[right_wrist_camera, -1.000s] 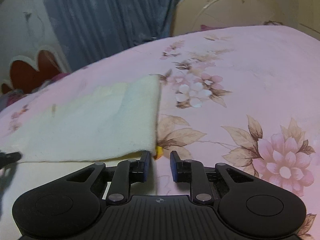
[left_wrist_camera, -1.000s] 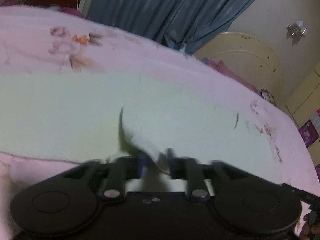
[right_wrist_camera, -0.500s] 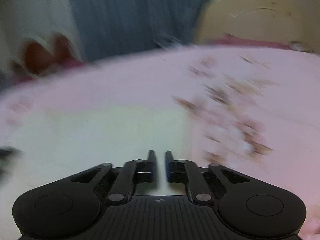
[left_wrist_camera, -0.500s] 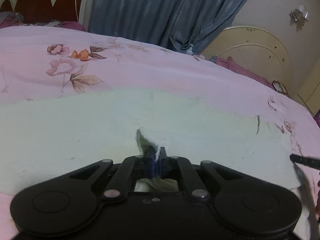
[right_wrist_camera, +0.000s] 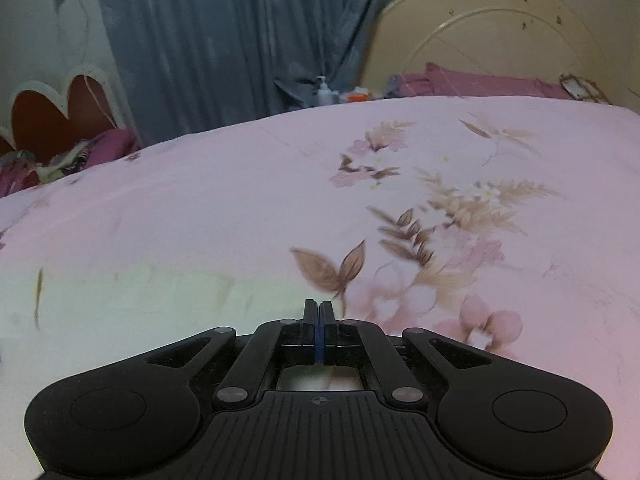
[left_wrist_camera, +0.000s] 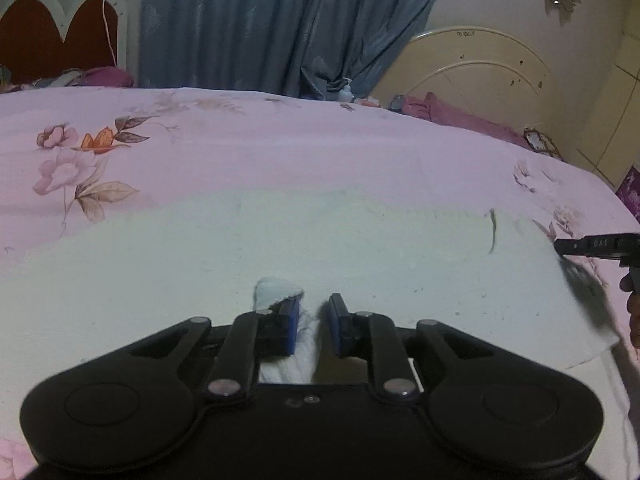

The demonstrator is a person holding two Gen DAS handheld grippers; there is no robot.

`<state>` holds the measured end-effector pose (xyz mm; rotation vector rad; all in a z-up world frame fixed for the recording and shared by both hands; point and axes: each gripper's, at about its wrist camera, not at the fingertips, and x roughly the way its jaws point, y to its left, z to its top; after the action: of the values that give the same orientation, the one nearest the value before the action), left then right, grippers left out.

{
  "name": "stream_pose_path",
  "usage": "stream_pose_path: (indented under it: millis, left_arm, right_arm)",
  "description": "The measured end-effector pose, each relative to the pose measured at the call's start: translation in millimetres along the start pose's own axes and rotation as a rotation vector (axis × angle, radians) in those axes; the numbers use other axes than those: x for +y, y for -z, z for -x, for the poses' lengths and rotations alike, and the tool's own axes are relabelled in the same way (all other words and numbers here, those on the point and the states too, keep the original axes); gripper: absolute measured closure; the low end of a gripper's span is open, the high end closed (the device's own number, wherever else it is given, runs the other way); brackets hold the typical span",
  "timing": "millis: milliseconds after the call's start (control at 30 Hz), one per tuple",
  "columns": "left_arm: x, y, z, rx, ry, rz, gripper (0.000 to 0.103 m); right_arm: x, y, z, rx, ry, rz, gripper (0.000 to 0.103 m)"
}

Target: Fold small clothes

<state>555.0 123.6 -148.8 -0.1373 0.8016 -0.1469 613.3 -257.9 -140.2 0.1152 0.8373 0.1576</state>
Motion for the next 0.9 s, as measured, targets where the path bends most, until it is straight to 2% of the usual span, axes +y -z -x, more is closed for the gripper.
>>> stream_pose_path:
  millis: [100, 233, 333, 433, 467, 533, 567, 600, 667, 800, 833, 900]
  left_arm:
    - [-5, 1, 7, -0.003, -0.012, -0.003, 0.088]
    - [-14, 4, 35, -0.062, 0.044, -0.014, 0.085]
    - [-21, 19, 25, 0.015, 0.013, -0.053, 0.084]
    - [-18, 22, 28, 0.016, 0.002, -0.007, 0.087]
    - [-23, 21, 34, -0.003, -0.022, -0.024, 0.087]
    - [-30, 25, 42, -0.031, -0.022, -0.037, 0.085]
    - [-31, 28, 39, -0.007, -0.024, -0.035, 0.083]
    - [-29, 32, 33, 0.022, -0.026, -0.026, 0.083]
    - [-23, 38, 32, 0.008, -0.017, -0.008, 0.082]
    - [-6, 40, 46, -0.017, -0.076, 0.012, 0.082]
    - [3, 41, 49, -0.020, -0.093, 0.031, 0.085]
    - [16, 42, 59, -0.030, -0.092, 0.060, 0.085]
  right_arm:
    - [3, 6, 6, 0.017, 0.004, 0.046, 0.103]
    - [4, 26, 48, 0.019, -0.025, 0.028, 0.103]
    - [14, 58, 64, 0.058, -0.051, 0.052, 0.103]
    - [20, 73, 74, 0.040, 0.004, 0.074, 0.103]
    - [20, 72, 82, 0.032, 0.003, 0.057, 0.103]
    - [23, 74, 100, -0.014, -0.015, 0.056, 0.103]
    - [28, 77, 106, -0.025, -0.023, 0.075, 0.103]
    - [33, 82, 107, -0.016, -0.028, 0.096, 0.103]
    - [37, 95, 95, 0.060, -0.003, 0.106, 0.103]
    - [38, 92, 108, 0.038, 0.007, 0.064, 0.103]
    - [40, 92, 112, 0.028, 0.002, 0.064, 0.103]
    - [43, 95, 114, 0.036, 0.002, 0.063, 0.103]
